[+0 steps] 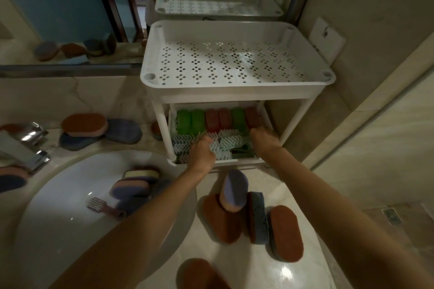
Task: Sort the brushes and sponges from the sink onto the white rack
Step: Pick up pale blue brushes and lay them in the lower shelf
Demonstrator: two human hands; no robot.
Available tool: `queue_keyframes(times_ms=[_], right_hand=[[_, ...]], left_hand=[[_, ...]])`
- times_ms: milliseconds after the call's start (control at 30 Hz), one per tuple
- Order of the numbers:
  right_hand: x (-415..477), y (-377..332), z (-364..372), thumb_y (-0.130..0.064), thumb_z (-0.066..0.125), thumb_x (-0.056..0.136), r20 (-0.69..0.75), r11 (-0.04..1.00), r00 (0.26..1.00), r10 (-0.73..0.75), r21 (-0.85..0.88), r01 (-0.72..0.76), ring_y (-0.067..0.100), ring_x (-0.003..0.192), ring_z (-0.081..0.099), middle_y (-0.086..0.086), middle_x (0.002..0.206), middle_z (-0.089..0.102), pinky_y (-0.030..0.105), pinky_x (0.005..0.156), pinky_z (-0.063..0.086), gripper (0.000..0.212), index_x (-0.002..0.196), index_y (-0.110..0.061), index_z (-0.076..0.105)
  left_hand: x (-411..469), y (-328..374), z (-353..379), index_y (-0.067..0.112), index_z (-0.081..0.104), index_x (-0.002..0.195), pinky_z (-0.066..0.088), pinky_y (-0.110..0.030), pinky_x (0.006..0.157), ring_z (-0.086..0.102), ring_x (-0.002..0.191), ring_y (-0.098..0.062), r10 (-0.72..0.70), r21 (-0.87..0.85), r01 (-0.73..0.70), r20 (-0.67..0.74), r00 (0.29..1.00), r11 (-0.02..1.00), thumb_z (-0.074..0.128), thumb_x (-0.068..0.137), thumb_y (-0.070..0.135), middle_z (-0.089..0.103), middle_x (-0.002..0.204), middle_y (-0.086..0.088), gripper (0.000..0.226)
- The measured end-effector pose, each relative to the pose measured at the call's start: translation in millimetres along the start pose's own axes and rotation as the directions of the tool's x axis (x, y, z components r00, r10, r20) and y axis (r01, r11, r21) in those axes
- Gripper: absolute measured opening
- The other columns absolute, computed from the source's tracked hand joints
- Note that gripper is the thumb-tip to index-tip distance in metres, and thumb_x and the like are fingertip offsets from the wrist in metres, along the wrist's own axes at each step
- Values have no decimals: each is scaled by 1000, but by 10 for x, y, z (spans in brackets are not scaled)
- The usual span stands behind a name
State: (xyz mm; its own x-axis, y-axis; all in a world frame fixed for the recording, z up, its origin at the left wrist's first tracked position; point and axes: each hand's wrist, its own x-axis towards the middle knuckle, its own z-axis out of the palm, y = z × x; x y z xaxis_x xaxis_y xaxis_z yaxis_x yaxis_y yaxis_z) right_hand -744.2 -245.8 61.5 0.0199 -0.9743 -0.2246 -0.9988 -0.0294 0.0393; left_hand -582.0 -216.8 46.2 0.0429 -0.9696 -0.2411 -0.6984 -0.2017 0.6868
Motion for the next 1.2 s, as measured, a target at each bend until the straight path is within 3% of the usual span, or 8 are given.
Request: queue_keyframes(times_ms=[333, 467, 700, 867, 1033, 1133, 1200], right_hand=[[65, 47, 184, -1, 39, 94, 65, 993, 997, -30, 120, 22, 34, 118, 53, 21, 131, 51, 39, 98, 45, 34, 125, -2, 52], [15, 39, 208, -2, 41, 93, 74, 986, 997, -20, 164, 7, 34, 113, 57, 19, 124, 58, 40, 95, 47, 32, 122, -4, 54], [-121, 28, 255, -6, 39, 92, 100, 985, 995, -16, 171, -1, 34, 117, 56, 17, 129, 56, 41, 94, 47, 40, 132, -8, 43], [-287, -63, 98, -4, 43, 90, -108, 980, 994, 30, 201, -8, 37, 110, 57, 21, 121, 59, 42, 89, 48, 33, 122, -3, 51], [-648, -617, -36, -2, 49, 83, -376, 883, 926, 26, 443, 155, 42, 98, 59, 26, 108, 60, 43, 78, 47, 25, 102, 5, 62], [-930, -1179, -14, -4, 54, 83, -442, 785, 896, -33, 544, 297, 40, 87, 61, 25, 97, 63, 42, 71, 48, 14, 92, 4, 62], [-1099, -1620, 43, -6, 56, 83, -415, 735, 904, -106, 580, 352, 40, 84, 62, 25, 92, 64, 42, 70, 48, 11, 87, 3, 61]], left_hand=[[71, -60, 32, 0, 53, 124, 35, -29, 102, 44, 128, -28, 9, -15, -9, 15, 1000, 1000, 41, 86, -14, 46, 137, -15, 42], [54, -43, 3, 2, 52, 125, 37, -29, 102, 44, 128, -26, -5, -44, 7, 37, 999, 999, 38, 87, -14, 47, 138, -14, 43], [-37, -27, -57, 4, 49, 129, 45, -36, 91, 52, 119, -32, 8, -67, -4, 58, 998, 998, 37, 91, -11, 48, 139, -14, 43], [-191, 12, -179, 2, 52, 125, 40, -32, 100, 48, 126, -28, 23, -129, -22, 0, 1000, 991, 37, 90, -10, 51, 136, -15, 39], [-624, -108, -534, 0, 61, 110, 45, -27, 84, 61, 106, -33, 22, -270, -43, -78, 997, 962, 45, 92, 0, 65, 112, -20, 24], [-868, -480, -820, 6, 65, 95, 51, -36, 90, 64, 99, -35, -46, -331, 2, -124, 991, 944, 50, 89, 0, 68, 103, -22, 17], [-1037, -834, -1046, 15, 62, 82, 53, -45, 89, 66, 95, -35, -167, -392, 89, -169, 971, 915, 51, 87, 0, 69, 98, -21, 19]])
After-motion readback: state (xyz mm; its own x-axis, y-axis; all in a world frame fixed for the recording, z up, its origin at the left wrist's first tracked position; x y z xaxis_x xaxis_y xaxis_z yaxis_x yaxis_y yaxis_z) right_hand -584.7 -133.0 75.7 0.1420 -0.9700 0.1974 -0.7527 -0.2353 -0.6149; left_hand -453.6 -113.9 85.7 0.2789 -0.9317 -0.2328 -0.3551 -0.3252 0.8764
